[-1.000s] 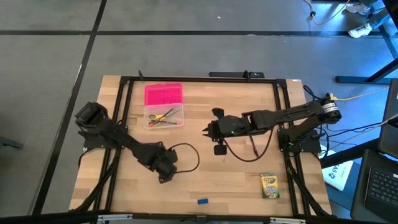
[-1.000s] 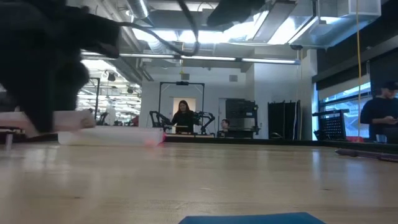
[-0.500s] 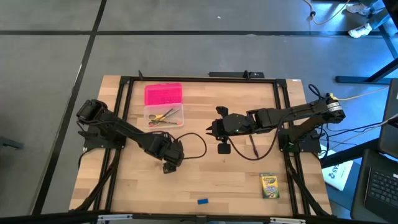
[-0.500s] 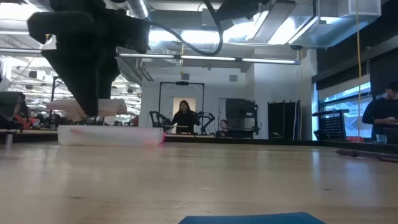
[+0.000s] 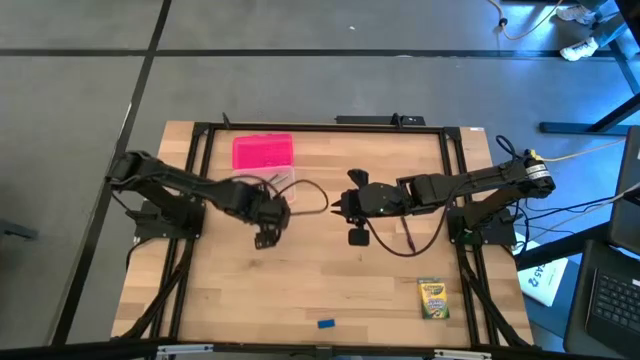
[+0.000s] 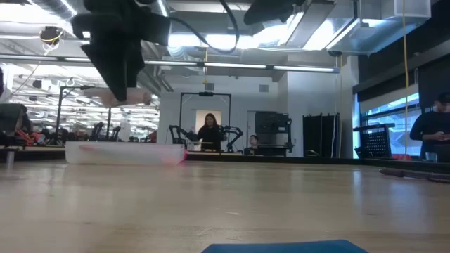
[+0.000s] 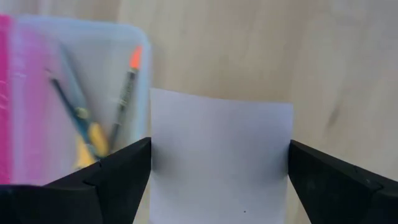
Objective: Pack school essentials
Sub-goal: Put the light pink sticky note into the pink supply box
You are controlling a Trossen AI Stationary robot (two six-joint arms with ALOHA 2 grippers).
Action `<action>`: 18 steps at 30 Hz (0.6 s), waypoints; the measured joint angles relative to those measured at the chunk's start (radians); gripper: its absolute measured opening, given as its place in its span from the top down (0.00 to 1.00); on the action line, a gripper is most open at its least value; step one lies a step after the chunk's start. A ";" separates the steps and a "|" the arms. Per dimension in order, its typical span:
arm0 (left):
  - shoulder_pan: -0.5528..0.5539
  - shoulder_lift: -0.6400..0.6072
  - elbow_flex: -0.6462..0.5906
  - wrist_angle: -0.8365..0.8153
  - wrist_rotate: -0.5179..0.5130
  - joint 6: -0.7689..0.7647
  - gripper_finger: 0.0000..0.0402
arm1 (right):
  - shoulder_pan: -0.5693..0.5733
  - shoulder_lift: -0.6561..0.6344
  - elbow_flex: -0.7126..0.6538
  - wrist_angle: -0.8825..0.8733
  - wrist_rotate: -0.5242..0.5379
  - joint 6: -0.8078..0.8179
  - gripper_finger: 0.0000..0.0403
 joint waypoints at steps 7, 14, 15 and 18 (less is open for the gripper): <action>0.146 0.008 0.001 0.016 -0.023 0.258 0.13 | -0.009 0.000 0.000 0.005 0.007 -0.001 0.82; 0.273 0.047 0.000 0.098 -0.039 0.373 0.13 | -0.009 0.000 0.000 0.010 0.022 -0.004 0.82; 0.287 0.052 0.000 0.120 -0.038 0.386 0.13 | -0.009 0.000 0.000 0.010 0.026 -0.005 0.82; 0.327 0.072 0.000 0.162 -0.006 0.421 0.13 | -0.009 0.000 0.000 0.011 0.034 -0.006 0.82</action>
